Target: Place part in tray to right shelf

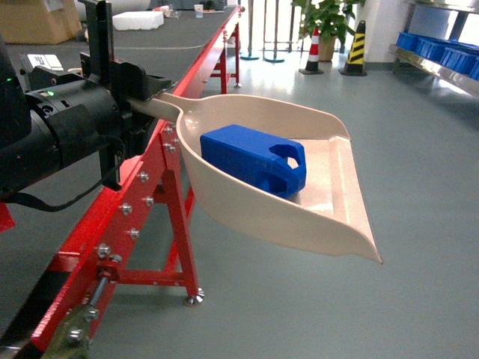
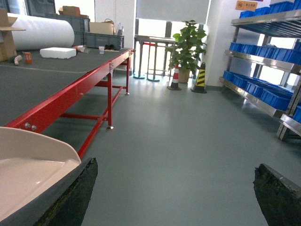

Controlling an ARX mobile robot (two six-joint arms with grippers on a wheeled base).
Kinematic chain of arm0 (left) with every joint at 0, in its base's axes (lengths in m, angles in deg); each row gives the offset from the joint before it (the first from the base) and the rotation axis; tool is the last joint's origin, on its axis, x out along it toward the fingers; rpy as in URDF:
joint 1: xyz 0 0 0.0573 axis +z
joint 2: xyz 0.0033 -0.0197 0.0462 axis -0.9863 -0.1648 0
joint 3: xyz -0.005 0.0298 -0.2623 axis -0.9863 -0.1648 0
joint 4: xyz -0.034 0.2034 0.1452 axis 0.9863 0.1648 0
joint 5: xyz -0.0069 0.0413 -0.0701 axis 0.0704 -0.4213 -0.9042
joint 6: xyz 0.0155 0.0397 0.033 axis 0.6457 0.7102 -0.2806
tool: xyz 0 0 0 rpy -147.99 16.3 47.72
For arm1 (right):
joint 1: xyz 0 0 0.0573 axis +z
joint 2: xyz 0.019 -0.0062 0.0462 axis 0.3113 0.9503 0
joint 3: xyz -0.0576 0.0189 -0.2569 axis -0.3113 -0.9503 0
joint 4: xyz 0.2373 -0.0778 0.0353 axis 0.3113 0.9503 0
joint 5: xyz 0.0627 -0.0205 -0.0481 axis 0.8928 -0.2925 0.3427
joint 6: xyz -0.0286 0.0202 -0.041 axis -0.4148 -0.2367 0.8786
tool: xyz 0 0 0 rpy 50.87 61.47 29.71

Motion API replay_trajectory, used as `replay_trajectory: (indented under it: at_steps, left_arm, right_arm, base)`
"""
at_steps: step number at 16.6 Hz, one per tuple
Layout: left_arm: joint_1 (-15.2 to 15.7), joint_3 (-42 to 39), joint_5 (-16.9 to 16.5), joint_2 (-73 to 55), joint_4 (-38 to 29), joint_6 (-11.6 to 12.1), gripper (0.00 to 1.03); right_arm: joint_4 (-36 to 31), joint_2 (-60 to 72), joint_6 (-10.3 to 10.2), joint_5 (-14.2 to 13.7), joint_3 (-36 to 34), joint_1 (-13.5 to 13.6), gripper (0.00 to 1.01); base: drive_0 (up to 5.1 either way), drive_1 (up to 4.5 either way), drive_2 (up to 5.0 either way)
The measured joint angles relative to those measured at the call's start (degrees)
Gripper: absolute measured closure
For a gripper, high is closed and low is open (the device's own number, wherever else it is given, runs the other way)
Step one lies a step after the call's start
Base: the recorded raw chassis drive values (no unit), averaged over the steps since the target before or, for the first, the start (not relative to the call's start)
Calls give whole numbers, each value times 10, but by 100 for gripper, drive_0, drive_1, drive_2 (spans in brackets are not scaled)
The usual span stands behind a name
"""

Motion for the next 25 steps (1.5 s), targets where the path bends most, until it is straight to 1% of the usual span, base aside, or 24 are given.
replay_trajectory:
  at_steps: [11, 21, 23, 24, 25]
  left_arm:
    - [2, 0, 4, 0, 0, 1, 90]
    - [0, 0, 0, 0, -1, -1, 90]
    - [0, 0, 2, 0, 1, 0, 90]
    - [-8, 0, -3, 0, -4, -1, 90]
    - [-11, 0, -9, 0, -3, -2, 90]
  right_arm:
    - [1, 0, 0, 0, 0, 0, 3]
    - [0, 0, 0, 0, 0, 0, 3]
    - [-2, -1, 0, 0, 0, 0, 3]
    - [2, 0, 0, -4, 0, -1, 3]
    - [-2, 0, 0, -2, 0, 0, 3]
  base:
    - [495, -246, -246]
    - [497, -252, -234]
    - [0, 0, 0]
    - [0, 0, 0]
    - [0, 0, 0]
